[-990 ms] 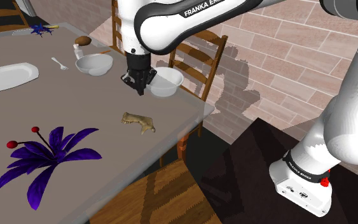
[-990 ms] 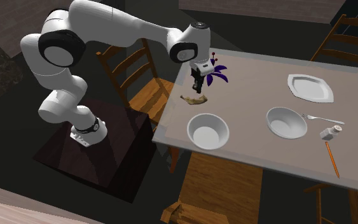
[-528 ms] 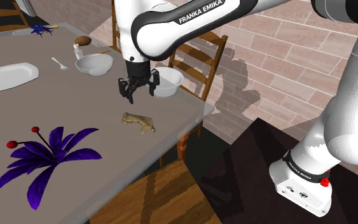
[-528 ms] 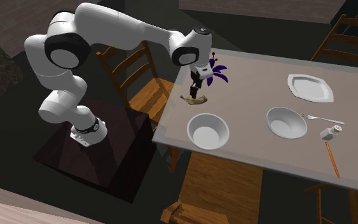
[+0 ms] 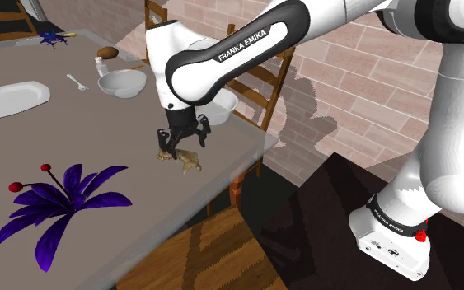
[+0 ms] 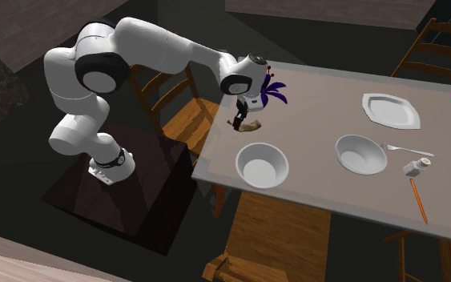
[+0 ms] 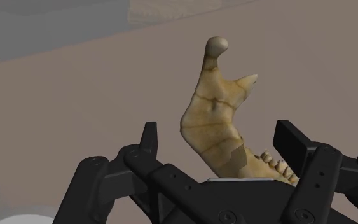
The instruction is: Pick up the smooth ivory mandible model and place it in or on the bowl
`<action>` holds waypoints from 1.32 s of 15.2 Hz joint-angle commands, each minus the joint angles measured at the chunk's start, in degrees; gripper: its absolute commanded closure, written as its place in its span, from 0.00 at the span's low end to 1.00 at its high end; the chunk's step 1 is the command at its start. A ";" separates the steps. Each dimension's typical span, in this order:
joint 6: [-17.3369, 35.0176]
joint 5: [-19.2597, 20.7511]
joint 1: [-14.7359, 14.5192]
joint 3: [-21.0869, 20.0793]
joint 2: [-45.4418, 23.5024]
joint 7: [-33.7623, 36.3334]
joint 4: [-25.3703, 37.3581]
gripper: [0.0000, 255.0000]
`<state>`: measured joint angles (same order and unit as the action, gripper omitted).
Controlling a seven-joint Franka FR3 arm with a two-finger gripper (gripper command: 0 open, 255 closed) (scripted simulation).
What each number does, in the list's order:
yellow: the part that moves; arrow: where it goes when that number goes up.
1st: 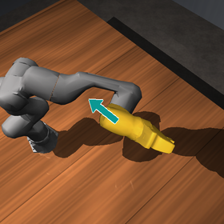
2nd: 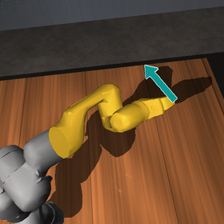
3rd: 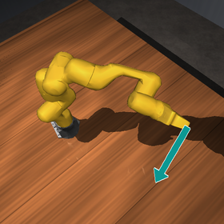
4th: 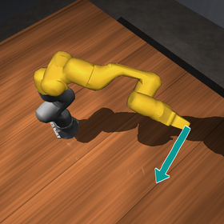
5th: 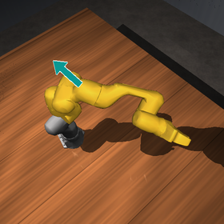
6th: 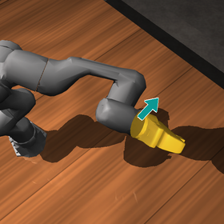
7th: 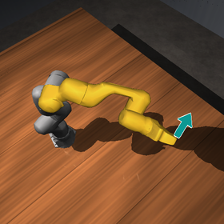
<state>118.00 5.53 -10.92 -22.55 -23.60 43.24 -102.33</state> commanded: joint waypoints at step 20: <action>2.73 0.55 -0.20 0.29 -1.35 0.33 -1.54 1.00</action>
<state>120.73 6.08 -11.12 -22.27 -24.95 43.56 -103.86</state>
